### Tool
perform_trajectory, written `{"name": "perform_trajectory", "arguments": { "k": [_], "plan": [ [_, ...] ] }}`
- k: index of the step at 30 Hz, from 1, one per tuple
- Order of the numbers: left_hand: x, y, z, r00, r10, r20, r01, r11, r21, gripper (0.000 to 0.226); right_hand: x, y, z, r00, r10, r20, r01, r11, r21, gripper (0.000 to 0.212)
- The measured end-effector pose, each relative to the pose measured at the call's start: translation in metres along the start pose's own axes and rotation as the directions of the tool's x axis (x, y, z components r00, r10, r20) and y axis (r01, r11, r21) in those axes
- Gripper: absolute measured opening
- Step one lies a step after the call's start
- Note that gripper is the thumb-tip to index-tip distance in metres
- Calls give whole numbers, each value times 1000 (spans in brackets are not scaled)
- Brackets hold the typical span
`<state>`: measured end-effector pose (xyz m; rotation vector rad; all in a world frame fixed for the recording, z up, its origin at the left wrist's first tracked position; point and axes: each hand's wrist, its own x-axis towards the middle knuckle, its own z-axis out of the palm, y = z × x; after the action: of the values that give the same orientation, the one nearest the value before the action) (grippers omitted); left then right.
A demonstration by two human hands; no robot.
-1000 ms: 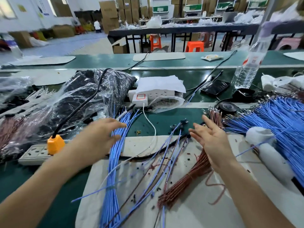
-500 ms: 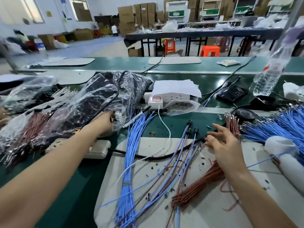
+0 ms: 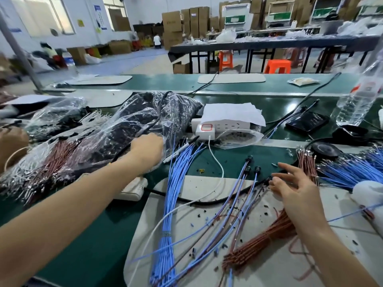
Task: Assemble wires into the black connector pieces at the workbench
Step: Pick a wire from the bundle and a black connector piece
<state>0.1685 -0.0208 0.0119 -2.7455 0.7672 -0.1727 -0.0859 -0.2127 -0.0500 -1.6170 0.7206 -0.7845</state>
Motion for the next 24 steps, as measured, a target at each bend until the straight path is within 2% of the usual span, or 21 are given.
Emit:
{"name": "perform_trajectory", "arguments": {
  "k": [3, 4, 5, 7, 9, 11, 14, 16, 22, 24],
  "plan": [
    [-2, 13, -22, 991, 18, -130, -12, 999, 45, 12, 1, 2, 0, 1000, -12, 5, 12, 1000, -17, 30],
    [-2, 17, -28, 984, 40, -172, -40, 999, 4, 11, 1, 2, 0, 1000, -15, 8, 15, 1000, -24, 30],
    [-1, 23, -33, 980, 66, -187, -86, 991, -104, 11, 1, 2, 1, 1000, -15, 11, 16, 999, -30, 30],
    [4, 40, -38, 984, 126, -123, -166, 900, -402, 24, 2, 2, 1, 1000, -14, 14, 14, 999, -29, 29],
    [10, 58, -37, 989, 130, -67, -145, 810, -568, 33, 2, 2, 1, 1000, -11, 19, 11, 1000, -22, 28],
    [13, 72, -28, 994, 81, -68, -105, 835, -540, 32, 2, 1, -1, 1000, -5, 30, 6, 1000, -10, 27],
    [15, 82, -6, 995, 76, -60, -91, 946, -311, 23, 1, 0, 0, 1000, 1, 29, -1, 1000, 6, 27],
    [17, 85, 5, 992, 92, -82, -110, 961, -253, 21, 1, 1, 0, 1000, 0, 24, 0, 1000, 5, 27],
    [13, 71, -3, 954, 43, -298, -145, 933, -330, 22, 0, 0, -1, 999, 14, 30, -14, 1000, -14, 23],
    [8, 64, -17, 926, 32, -376, -202, 884, -422, 20, -1, -1, -1, 999, -7, 34, 7, 1000, -21, 21]
  ]
}}
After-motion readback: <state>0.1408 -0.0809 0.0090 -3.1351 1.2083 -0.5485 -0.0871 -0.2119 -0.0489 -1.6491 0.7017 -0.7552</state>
